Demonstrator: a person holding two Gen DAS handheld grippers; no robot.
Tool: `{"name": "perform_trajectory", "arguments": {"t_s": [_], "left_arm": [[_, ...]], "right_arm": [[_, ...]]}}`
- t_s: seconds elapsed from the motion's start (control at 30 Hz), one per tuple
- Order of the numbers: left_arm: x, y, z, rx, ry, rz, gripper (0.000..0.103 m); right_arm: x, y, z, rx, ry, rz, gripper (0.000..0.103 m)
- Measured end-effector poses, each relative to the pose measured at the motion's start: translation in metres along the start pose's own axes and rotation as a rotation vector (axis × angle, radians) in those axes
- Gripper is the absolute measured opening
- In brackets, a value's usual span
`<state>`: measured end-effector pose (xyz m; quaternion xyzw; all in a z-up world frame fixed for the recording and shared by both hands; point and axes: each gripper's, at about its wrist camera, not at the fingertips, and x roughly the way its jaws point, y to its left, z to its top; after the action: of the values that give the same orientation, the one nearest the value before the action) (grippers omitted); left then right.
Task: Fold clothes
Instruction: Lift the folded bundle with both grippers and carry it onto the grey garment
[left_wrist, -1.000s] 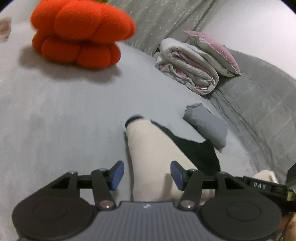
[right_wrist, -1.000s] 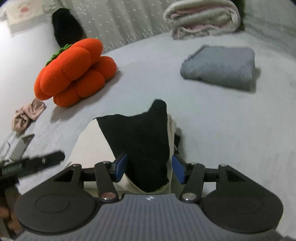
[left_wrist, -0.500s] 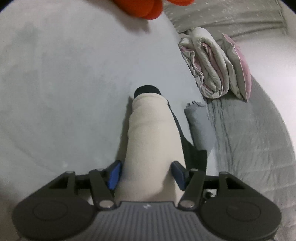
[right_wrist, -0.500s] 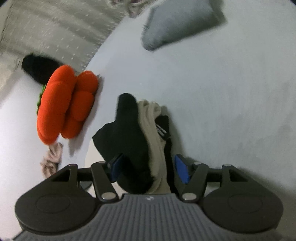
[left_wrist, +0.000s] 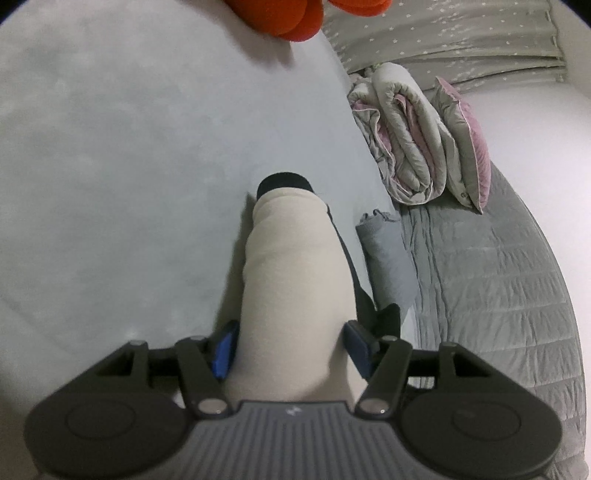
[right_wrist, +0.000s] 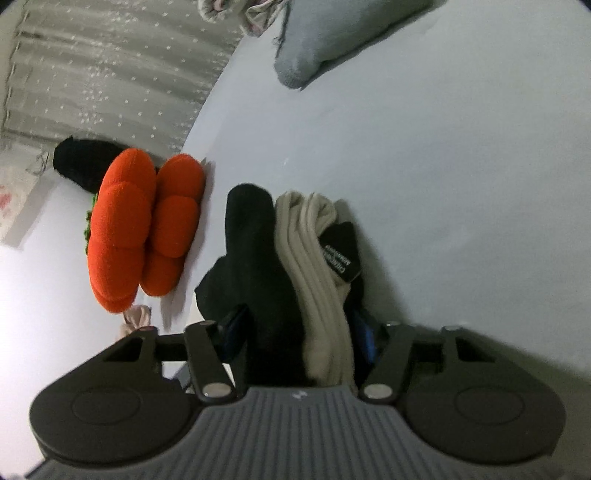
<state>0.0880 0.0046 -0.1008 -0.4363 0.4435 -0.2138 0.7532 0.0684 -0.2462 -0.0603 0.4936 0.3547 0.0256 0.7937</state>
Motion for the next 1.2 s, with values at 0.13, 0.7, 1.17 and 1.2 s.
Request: {"name": "perform_trajectory", "arguments": {"t_s": [0.13, 0.7, 1.17, 1.2], "left_arm": [[-0.009, -0.009, 0.002, 0.021, -0.013, 0.009, 0.048], [-0.003, -0.001, 0.004, 0.105, -0.007, 0.009, 0.048], [0.031, -0.06, 0.026, 0.165, 0.001, -0.072, 0.042], [0.037, -0.069, 0.03, 0.179, 0.0, -0.083, 0.042]], "right_arm": [[-0.006, 0.003, -0.004, 0.013, -0.021, 0.017, 0.047], [0.006, 0.003, -0.006, -0.049, -0.047, 0.002, 0.056], [-0.007, 0.035, 0.028, -0.099, -0.169, -0.028, 0.045], [-0.009, 0.037, 0.034, -0.091, -0.19, -0.025, 0.045]]}}
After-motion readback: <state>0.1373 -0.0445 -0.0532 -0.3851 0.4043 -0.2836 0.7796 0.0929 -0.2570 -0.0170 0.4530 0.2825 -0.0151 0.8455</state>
